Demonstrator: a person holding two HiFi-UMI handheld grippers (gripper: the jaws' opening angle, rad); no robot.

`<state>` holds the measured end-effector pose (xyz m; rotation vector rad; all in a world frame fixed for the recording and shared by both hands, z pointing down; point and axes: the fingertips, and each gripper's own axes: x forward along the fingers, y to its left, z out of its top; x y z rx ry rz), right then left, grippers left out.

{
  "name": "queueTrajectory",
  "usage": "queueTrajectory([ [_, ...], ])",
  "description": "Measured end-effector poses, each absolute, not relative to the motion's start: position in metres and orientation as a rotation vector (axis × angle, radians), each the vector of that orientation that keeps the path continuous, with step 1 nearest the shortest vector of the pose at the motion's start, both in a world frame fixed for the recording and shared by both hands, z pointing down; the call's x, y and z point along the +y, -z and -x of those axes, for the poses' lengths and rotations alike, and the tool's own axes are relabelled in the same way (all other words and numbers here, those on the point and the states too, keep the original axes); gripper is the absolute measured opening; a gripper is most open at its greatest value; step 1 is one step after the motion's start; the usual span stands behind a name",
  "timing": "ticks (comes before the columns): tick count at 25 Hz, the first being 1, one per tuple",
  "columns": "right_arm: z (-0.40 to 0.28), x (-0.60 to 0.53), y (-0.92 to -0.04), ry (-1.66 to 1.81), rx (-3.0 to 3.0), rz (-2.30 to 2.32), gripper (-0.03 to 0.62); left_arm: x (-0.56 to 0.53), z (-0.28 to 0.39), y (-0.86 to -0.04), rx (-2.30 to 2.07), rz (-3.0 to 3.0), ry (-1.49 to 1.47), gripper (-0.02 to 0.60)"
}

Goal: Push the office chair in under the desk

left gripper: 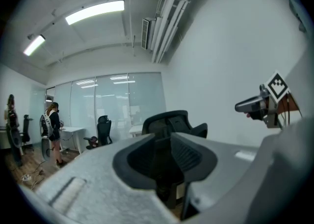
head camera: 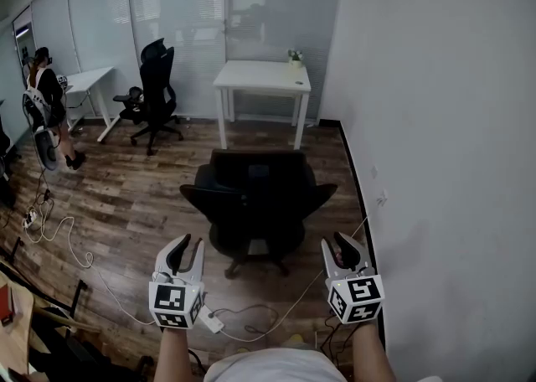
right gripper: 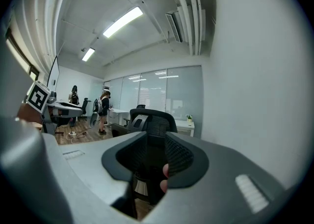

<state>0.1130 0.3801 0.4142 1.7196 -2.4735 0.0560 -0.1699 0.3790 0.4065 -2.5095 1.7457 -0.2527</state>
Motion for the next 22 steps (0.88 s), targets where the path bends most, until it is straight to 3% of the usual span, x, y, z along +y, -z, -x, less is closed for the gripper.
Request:
queueTrajectory([
  [11,-0.100,0.382,-0.428,-0.055,-2.445,-1.743,0.097,0.372,0.175,-0.427,1.697,2.578,0.265,0.098],
  [22,-0.122,0.292,-0.441,-0.092,-2.481,-1.691,0.097,0.292,0.160,-0.436,1.746,2.560,0.320,0.104],
])
